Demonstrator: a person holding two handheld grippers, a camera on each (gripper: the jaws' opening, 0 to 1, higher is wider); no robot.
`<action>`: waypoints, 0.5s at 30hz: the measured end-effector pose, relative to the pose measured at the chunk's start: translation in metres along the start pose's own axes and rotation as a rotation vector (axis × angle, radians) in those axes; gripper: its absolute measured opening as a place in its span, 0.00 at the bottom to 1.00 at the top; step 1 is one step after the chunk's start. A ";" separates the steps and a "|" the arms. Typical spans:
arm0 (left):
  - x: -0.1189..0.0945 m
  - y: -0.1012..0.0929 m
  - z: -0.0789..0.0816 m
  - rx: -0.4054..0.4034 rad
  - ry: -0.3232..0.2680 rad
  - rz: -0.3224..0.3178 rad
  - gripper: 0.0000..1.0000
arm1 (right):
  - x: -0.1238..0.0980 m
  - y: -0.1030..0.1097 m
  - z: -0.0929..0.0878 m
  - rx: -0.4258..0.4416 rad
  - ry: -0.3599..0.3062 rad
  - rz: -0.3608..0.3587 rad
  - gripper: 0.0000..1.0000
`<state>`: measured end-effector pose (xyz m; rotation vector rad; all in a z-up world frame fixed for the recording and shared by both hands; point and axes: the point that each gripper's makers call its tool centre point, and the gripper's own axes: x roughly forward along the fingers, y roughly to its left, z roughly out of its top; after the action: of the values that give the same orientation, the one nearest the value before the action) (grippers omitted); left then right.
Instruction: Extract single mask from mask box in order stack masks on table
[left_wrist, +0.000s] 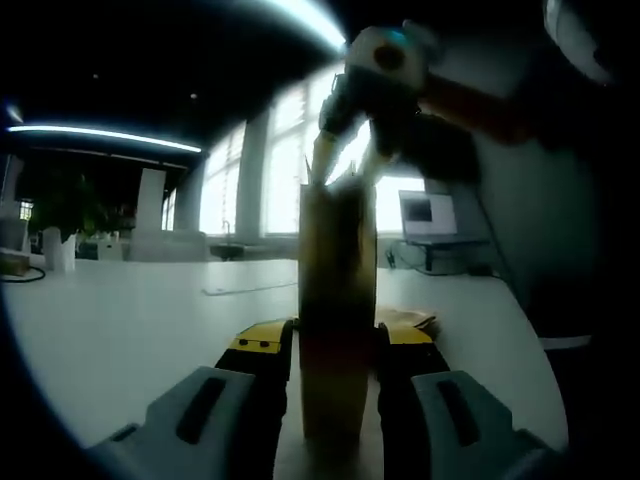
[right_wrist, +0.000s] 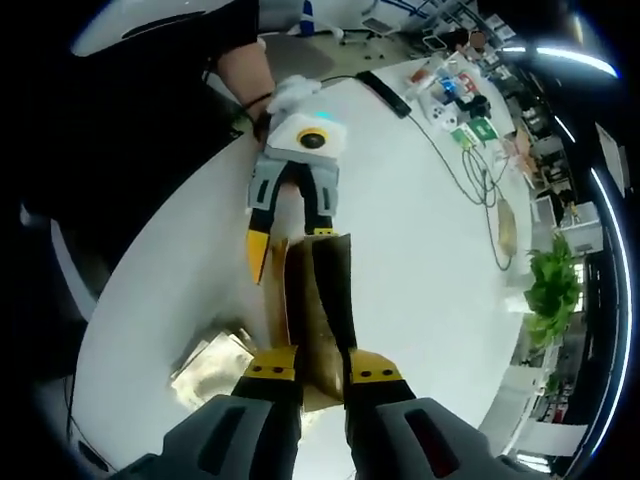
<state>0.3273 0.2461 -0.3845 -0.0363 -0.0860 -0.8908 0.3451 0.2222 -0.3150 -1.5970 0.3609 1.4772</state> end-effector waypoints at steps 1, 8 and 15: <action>0.000 0.000 0.000 0.000 0.000 0.000 0.26 | 0.002 0.001 0.001 -0.007 0.002 0.004 0.10; 0.001 -0.001 0.000 -0.001 -0.001 -0.002 0.26 | 0.006 0.003 0.002 -0.022 0.009 0.017 0.09; 0.001 -0.002 0.000 0.001 0.000 -0.005 0.26 | 0.001 0.009 0.010 -0.006 -0.030 0.057 0.07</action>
<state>0.3260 0.2441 -0.3842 -0.0355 -0.0867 -0.8955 0.3323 0.2256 -0.3184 -1.5789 0.3881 1.5458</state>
